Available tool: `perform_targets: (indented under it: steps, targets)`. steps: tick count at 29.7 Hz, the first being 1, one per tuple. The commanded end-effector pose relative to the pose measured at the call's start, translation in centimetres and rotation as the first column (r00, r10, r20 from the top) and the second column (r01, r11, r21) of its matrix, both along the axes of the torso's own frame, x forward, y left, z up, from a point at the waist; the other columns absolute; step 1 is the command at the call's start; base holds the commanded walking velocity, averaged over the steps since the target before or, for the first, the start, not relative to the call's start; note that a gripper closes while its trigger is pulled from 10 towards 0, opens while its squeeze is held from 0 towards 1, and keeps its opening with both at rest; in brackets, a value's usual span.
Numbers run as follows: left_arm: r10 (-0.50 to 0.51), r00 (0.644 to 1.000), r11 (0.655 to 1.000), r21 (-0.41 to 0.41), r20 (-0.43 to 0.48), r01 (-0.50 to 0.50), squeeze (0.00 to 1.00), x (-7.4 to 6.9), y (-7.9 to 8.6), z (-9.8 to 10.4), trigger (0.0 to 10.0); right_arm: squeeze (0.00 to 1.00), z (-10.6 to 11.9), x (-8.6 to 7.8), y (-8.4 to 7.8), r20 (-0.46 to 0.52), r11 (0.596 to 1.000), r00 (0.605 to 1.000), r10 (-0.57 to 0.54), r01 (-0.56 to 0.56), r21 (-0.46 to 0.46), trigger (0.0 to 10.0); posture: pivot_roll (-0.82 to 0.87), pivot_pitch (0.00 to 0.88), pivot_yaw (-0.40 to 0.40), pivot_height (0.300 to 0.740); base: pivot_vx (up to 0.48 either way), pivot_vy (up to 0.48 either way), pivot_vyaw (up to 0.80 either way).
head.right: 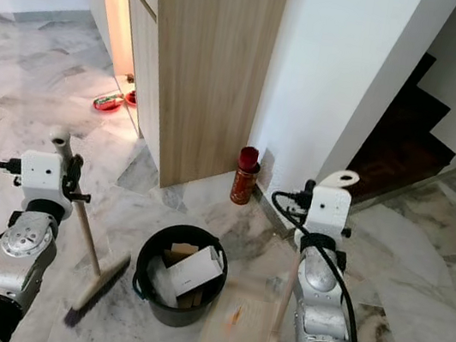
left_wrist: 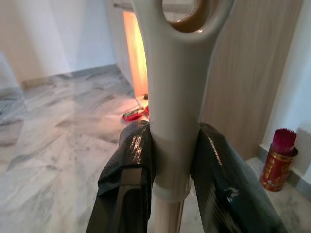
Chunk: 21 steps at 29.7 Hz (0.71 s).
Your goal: Sweep floor
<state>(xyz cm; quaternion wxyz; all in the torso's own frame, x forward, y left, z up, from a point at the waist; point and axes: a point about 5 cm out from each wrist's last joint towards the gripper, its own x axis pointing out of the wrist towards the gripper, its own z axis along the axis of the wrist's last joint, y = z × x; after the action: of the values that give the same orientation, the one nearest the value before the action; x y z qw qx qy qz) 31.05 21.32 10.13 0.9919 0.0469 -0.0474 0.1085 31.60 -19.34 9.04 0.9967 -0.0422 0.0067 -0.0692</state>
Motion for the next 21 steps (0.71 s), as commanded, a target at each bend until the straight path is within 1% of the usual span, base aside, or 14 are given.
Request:
perform_targets:
  steps: [1,4,9,17,21]
  targets:
    - [0.036,0.999,0.999,-0.027,0.015,-0.036,0.0,-0.29,0.48,-0.13,10.0,0.0,0.03,-0.15,-0.35,0.041,0.998,0.999,-0.006,0.004,0.06,10.0,0.03,0.0,-0.043,0.74,0.0,0.0,0.0]
    - [0.041,0.999,0.999,-0.037,0.017,-0.04,0.0,-0.4,0.33,-0.23,10.0,0.0,-0.14,-0.2,-0.46,0.062,0.995,0.998,-0.008,0.001,0.105,10.0,0.03,0.004,-0.05,0.74,0.0,0.0,0.0]
    - [0.046,0.999,0.997,-0.057,0.021,-0.045,0.0,-0.4,0.12,-0.29,10.0,0.0,-0.28,-0.08,-0.6,0.065,0.994,0.998,-0.011,0.004,0.111,10.0,0.03,0.004,-0.053,0.74,0.0,0.0,0.0]
    - [0.044,0.999,0.998,-0.049,0.017,-0.043,0.0,-0.42,0.16,-0.34,10.0,0.0,-0.33,0.14,-0.41,0.078,0.99,0.997,-0.018,0.007,0.139,10.0,0.02,0.013,-0.044,0.74,0.0,0.0,0.0]
    - [0.038,0.999,0.999,-0.04,0.016,-0.038,0.0,-0.36,0.16,-0.26,10.0,0.0,-0.51,0.24,-0.06,0.079,0.989,0.997,-0.023,0.011,0.149,10.0,0.02,0.02,-0.033,0.74,0.0,0.0,0.0]
